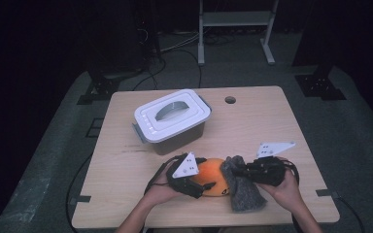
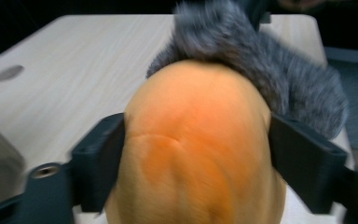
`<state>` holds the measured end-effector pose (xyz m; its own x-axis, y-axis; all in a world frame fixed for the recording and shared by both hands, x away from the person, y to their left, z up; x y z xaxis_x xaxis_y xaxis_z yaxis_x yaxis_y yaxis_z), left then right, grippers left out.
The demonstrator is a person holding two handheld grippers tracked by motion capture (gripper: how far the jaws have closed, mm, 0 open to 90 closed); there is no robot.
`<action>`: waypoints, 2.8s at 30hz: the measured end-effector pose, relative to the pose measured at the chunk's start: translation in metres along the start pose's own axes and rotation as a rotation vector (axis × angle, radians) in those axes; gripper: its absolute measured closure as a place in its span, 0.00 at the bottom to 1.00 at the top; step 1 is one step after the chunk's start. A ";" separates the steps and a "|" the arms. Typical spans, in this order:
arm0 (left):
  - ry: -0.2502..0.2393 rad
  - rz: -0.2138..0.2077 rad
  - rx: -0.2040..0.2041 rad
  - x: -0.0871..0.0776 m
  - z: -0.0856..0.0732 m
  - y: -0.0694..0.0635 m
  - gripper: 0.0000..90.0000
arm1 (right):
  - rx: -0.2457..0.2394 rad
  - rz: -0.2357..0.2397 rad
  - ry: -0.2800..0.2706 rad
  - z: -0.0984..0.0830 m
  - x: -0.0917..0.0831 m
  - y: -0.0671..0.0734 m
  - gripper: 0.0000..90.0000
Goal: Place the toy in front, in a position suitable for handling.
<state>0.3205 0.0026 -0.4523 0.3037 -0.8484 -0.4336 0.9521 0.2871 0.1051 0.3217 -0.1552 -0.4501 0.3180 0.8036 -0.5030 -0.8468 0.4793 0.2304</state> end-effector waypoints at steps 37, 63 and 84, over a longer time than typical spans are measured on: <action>0.066 0.042 0.065 0.002 0.002 0.005 0.32 | 0.004 0.013 -0.022 0.004 0.001 0.004 0.88; 0.100 -0.065 -0.023 -0.016 -0.014 0.004 0.31 | 0.027 0.036 0.041 -0.013 0.011 0.000 0.88; 0.173 -0.123 -0.119 -0.011 -0.020 0.004 0.08 | -0.031 0.125 0.056 -0.008 0.026 0.027 0.88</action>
<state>0.3199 0.0216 -0.4649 0.1654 -0.7944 -0.5844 0.9675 0.2456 -0.0601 0.3033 -0.1244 -0.4638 0.1853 0.8351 -0.5179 -0.8916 0.3645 0.2687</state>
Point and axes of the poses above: each handheld gripper's, and its own axes: x roughly forward along the jaws, z roughly out of its top, y roughly to its left, the point moved 8 cm from there along x, roughly forward along the jaws, and after that the axes turned 3 degrees about -y, right-handed, at the moved point
